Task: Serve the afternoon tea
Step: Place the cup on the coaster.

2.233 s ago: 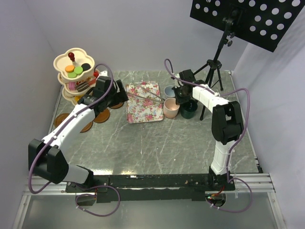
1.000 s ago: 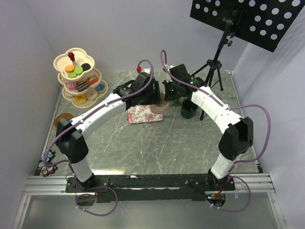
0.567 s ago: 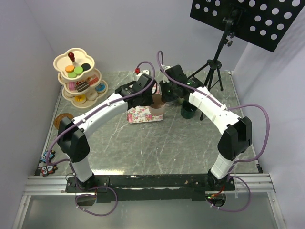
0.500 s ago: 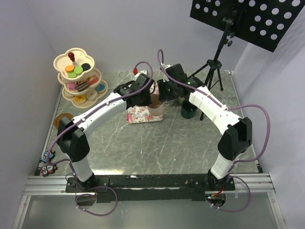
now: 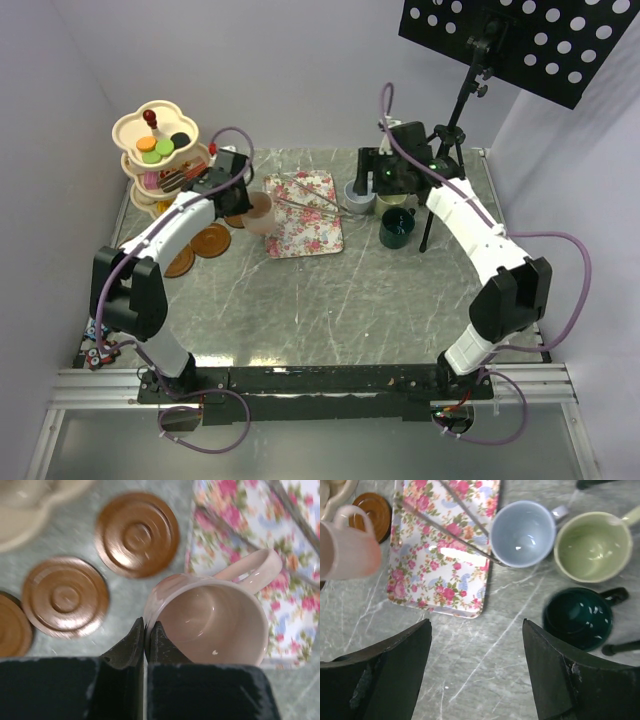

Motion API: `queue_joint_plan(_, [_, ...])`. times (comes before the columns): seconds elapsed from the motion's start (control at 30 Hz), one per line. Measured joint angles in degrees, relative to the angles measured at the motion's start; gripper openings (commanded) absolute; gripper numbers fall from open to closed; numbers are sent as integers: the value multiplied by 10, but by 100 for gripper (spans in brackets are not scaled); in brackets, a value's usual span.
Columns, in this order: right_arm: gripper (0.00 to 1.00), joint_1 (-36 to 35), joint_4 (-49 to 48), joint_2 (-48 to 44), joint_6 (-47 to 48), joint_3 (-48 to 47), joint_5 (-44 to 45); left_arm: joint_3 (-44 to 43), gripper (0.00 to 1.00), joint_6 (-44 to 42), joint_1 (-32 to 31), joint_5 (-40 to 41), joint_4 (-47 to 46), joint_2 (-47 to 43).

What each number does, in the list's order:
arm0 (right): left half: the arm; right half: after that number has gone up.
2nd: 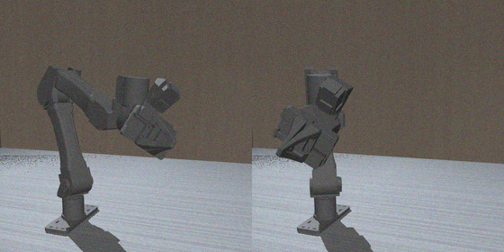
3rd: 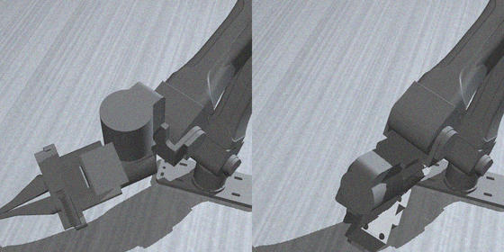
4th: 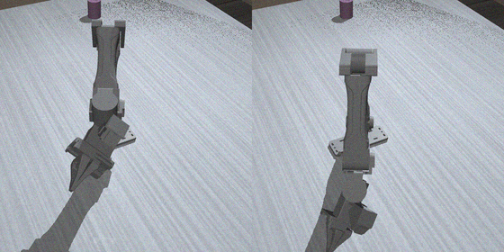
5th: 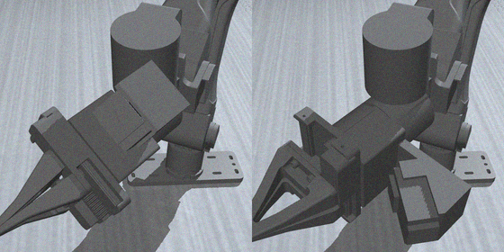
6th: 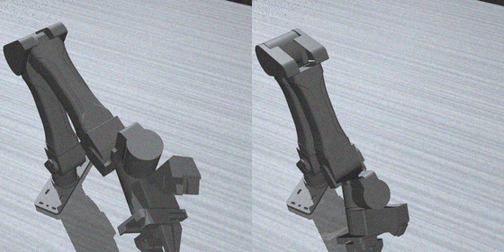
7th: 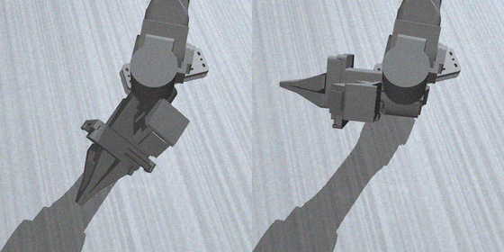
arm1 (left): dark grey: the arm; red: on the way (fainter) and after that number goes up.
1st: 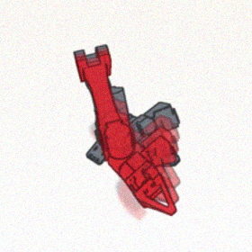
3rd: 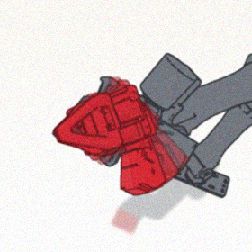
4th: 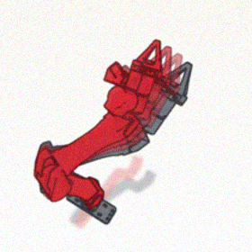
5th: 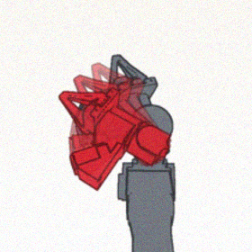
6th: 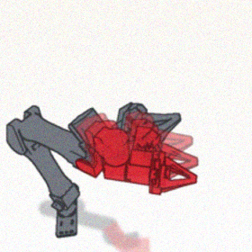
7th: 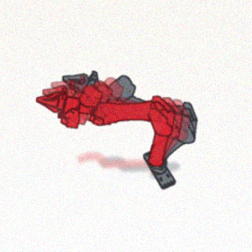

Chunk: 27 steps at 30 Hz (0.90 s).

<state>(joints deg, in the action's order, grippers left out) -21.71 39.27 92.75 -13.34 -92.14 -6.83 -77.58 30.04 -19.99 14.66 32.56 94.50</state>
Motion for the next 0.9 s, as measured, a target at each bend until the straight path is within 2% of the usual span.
queue_joint_plan(0.3, [80, 25, -7, -14, -5, 7, -22, -25, 1, -62, 81, -35, -71, 57])
queue_joint_plan(0.53, [80, 32, -7, -5, -5, 3, -39, -61, 1, -90, 107, -62, -92, 141])
queue_joint_plan(0.9, [81, 44, -6, 10, -5, 1, -51, -99, 1, -116, 130, -80, -105, 171])
